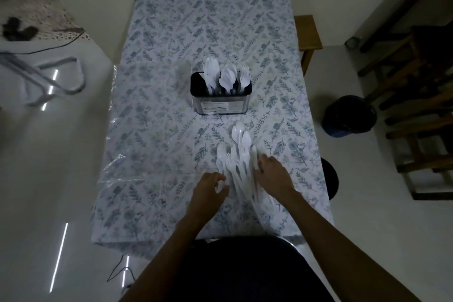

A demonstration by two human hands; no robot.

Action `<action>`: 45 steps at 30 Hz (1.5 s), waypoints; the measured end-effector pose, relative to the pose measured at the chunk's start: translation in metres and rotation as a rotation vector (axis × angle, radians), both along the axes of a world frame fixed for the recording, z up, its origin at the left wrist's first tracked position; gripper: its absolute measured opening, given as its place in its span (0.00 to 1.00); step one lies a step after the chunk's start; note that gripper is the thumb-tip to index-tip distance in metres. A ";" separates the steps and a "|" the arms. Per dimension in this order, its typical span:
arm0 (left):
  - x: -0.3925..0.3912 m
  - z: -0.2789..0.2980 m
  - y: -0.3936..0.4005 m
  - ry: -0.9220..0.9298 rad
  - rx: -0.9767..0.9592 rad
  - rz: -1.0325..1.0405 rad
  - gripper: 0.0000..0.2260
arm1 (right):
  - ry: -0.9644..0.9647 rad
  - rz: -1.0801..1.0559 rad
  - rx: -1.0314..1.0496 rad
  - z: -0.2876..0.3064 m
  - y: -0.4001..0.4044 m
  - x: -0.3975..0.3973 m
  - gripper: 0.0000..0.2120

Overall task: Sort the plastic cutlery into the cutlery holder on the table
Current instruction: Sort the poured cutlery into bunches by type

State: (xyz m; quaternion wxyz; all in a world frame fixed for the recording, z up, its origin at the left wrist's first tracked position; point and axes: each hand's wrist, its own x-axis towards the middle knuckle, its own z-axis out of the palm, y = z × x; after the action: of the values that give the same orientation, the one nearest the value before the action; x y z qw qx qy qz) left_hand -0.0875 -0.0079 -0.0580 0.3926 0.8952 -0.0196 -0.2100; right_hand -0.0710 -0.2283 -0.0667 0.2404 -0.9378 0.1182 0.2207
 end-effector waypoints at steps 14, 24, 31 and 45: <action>0.024 0.004 -0.016 0.096 -0.137 0.066 0.06 | -0.153 -0.307 0.150 0.020 -0.005 -0.023 0.07; 0.026 0.009 -0.023 0.637 -0.769 0.699 0.11 | -0.108 -0.118 0.126 0.014 0.019 -0.040 0.11; 0.034 0.011 -0.017 0.637 -0.744 0.776 0.11 | -0.008 -0.226 -0.058 0.000 0.001 -0.037 0.11; 0.027 0.014 -0.027 0.667 -0.707 0.709 0.08 | 0.000 -0.127 -0.221 -0.007 -0.008 -0.037 0.13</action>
State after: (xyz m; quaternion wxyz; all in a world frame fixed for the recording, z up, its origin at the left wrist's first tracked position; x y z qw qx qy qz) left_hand -0.0609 -0.0351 -0.0440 0.6975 0.5482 0.3357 -0.3168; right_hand -0.1080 -0.2367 -0.0740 0.1493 -0.9492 0.2009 0.1909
